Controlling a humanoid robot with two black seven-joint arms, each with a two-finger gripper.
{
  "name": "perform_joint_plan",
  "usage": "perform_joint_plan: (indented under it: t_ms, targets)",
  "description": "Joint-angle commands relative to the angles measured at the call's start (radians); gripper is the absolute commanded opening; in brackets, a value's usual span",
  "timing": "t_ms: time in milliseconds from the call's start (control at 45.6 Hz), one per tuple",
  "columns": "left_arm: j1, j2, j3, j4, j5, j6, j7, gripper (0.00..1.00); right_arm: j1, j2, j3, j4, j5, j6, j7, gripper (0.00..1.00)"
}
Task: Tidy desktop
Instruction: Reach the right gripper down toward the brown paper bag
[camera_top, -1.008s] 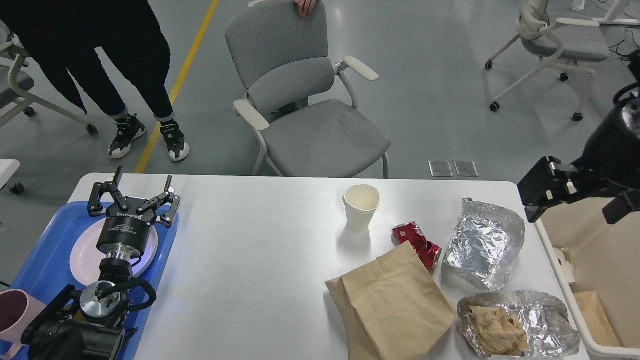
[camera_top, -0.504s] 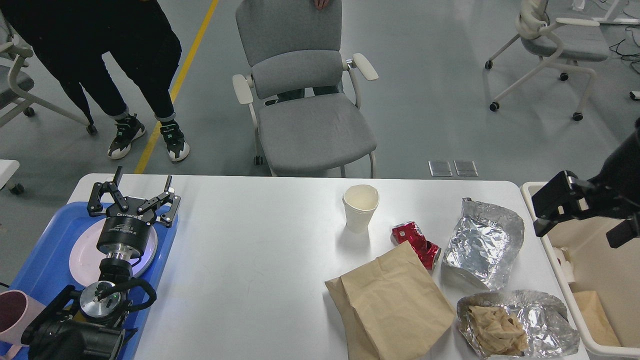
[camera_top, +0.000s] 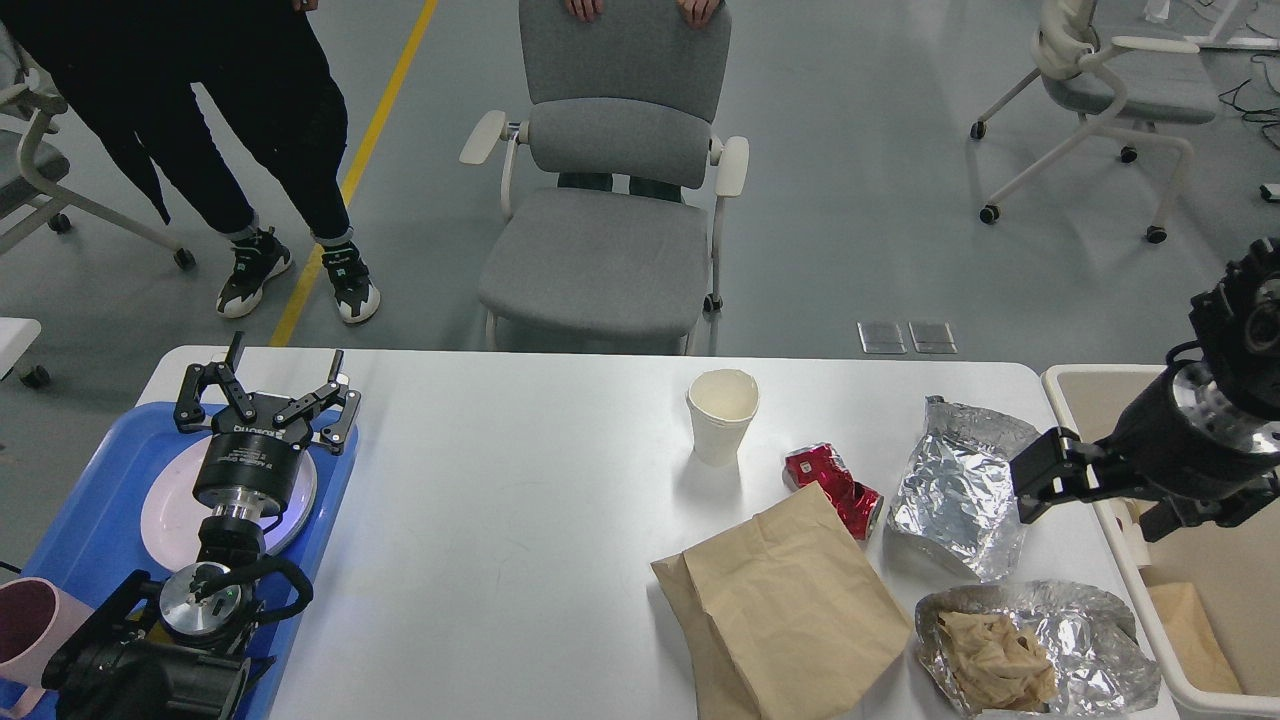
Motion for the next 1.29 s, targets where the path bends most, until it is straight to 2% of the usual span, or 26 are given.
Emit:
perform_joint_plan:
  t_ms: [0, 241, 438, 570, 635, 833, 986, 1052, 1271]
  targets:
    - [0.000, 0.000, 0.001, 0.000, 0.000, -0.003, 0.000, 0.96, -0.046, -0.031, 0.008, -0.014, 0.054, -0.081, -0.001, 1.00]
    - [0.000, 0.000, 0.001, 0.000, 0.000, -0.003, 0.000, 0.96, -0.144, -0.025, 0.120, -0.060, 0.171, -0.106, -0.001, 1.00]
    - [0.000, 0.000, 0.000, 0.000, 0.000, -0.003, 0.000, 0.96, -0.227, 0.054, 0.184, -0.114, 0.173, -0.110, -0.002, 1.00]
    - [0.000, 0.000, 0.000, 0.000, 0.000, -0.003, 0.000, 0.96, -0.260, 0.063, 0.339, -0.121, 0.221, -0.123, -0.005, 1.00]
    - [0.000, 0.000, 0.000, 0.000, 0.000, -0.003, 0.000, 0.96, -0.287, 0.104, 0.385, -0.164, 0.303, -0.129, -0.007, 0.99]
    - [0.000, 0.000, 0.001, 0.000, 0.000, -0.003, 0.000, 0.96, -0.391, 0.320, 0.402, -0.343, 0.476, -0.129, -0.071, 0.98]
    - [0.000, 0.000, 0.001, 0.000, 0.000, -0.003, 0.000, 0.96, -0.524, 0.388, 0.425, -0.436, 0.617, -0.141, -0.131, 0.98]
    - [-0.002, 0.000, 0.001, 0.000, 0.000, -0.003, 0.000, 0.96, -0.540, 0.420, 0.428, -0.451, 0.692, -0.176, -0.162, 0.98]
    - [-0.002, 0.000, 0.001, 0.000, 0.000, -0.003, 0.000, 0.96, -0.583, 0.426, 0.489, -0.498, 0.732, -0.216, -0.169, 0.98]
